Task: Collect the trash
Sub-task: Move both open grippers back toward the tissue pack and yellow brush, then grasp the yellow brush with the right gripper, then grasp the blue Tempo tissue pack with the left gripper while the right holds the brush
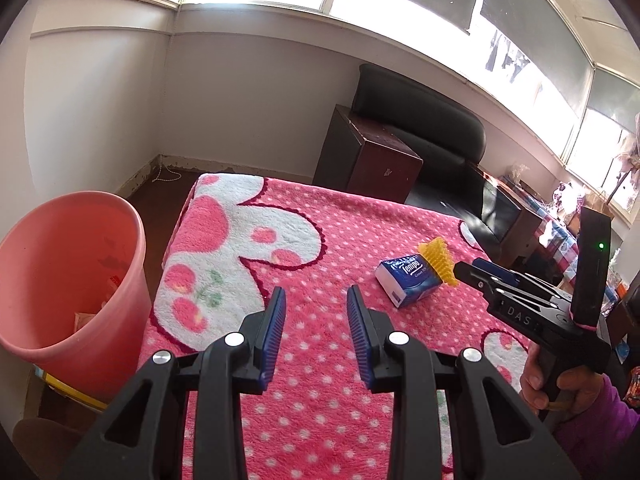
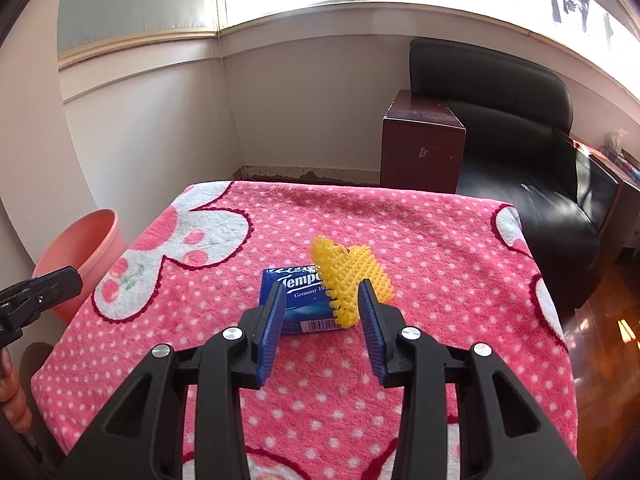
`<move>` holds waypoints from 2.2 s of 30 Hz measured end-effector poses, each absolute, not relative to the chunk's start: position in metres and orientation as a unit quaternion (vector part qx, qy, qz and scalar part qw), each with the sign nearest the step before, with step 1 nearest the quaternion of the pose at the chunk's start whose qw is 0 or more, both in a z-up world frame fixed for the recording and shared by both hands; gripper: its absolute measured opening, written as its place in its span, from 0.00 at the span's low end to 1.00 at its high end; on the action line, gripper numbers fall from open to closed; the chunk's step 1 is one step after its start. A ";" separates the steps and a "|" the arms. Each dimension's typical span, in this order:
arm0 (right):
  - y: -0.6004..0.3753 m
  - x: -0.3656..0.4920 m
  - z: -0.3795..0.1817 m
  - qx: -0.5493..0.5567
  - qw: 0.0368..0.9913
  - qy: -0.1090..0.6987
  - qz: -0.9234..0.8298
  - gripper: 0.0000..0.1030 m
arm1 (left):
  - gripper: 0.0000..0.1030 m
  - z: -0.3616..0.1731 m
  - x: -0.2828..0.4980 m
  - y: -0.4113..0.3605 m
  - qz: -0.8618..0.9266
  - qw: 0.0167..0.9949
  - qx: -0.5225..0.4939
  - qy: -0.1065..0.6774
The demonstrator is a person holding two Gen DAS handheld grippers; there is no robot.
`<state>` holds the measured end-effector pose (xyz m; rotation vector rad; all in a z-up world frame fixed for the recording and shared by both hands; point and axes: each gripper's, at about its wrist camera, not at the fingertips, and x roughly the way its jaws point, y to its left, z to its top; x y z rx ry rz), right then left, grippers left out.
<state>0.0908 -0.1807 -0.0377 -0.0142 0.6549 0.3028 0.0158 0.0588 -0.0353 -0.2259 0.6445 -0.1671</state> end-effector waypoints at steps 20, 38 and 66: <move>-0.245 0.104 -0.057 0.106 0.925 0.357 0.082 0.09 | 0.50 -0.045 0.094 -0.014 -0.225 0.906 -0.019 0.358; -0.267 0.096 -0.058 0.145 0.924 0.342 0.088 0.09 | 0.52 -0.088 0.172 -0.046 -0.285 0.847 -0.079 0.442; -0.274 0.096 -0.060 0.171 0.920 0.338 0.095 0.09 | 0.52 -0.095 0.124 -0.103 -0.155 0.891 0.032 0.426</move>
